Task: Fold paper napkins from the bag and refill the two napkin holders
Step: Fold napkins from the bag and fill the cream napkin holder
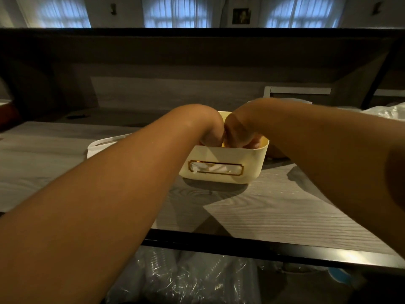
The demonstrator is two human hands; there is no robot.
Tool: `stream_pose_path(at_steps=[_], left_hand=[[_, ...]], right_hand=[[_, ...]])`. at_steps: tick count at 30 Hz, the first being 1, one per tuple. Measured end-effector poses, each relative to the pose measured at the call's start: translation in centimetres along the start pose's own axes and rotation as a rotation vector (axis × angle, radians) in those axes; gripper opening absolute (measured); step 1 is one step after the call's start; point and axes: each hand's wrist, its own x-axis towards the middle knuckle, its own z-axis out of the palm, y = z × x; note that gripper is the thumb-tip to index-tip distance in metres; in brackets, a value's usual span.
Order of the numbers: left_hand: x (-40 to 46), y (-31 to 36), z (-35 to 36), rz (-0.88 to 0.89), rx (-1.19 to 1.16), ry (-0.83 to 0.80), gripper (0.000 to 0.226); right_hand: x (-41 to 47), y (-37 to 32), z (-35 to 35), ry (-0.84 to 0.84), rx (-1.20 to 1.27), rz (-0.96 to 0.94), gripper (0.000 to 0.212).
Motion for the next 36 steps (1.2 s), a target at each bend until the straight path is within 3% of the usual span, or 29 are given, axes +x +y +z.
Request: stream_pose_path(at_steps=[3, 6, 13, 18, 25, 29, 36], left_hand=[[0.0, -0.5, -0.1, -0.011, -0.156, 0.012, 0.016], [0.1, -1.0, -0.2, -0.041, -0.270, 0.116, 0.017], [0.3, -1.2, -0.2, -0.057, -0.596, 0.238, 0.022], [0.0, -1.4, -0.4, -0.023, -0.789, 0.203, 0.025], [0.5, -0.4, -0.2, -0.021, -0.572, 0.122, 0.019], [0.5, 0.7, -0.4, -0.021, -0.366, 0.139, 0.016], [1.3, 2.3, 0.2, -0.004, -0.118, -0.049, 0.017]], right_hand=[[-2.0, 0.4, -2.0, 0.010, 0.130, -0.104, 0.035], [-3.7, 1.2, -3.0, 0.123, 0.285, -0.165, 0.025], [-4.6, 4.1, -2.9, 0.220, 0.607, -0.160, 0.021], [-4.7, 5.7, -2.4, 0.262, 0.820, -0.193, 0.015], [-3.5, 5.1, -1.8, 0.358, 0.420, -0.138, 0.015], [-2.9, 4.0, -1.7, 0.334, 0.124, -0.112, 0.025], [-1.9, 1.8, -0.9, 0.233, -0.269, -0.065, 0.022]])
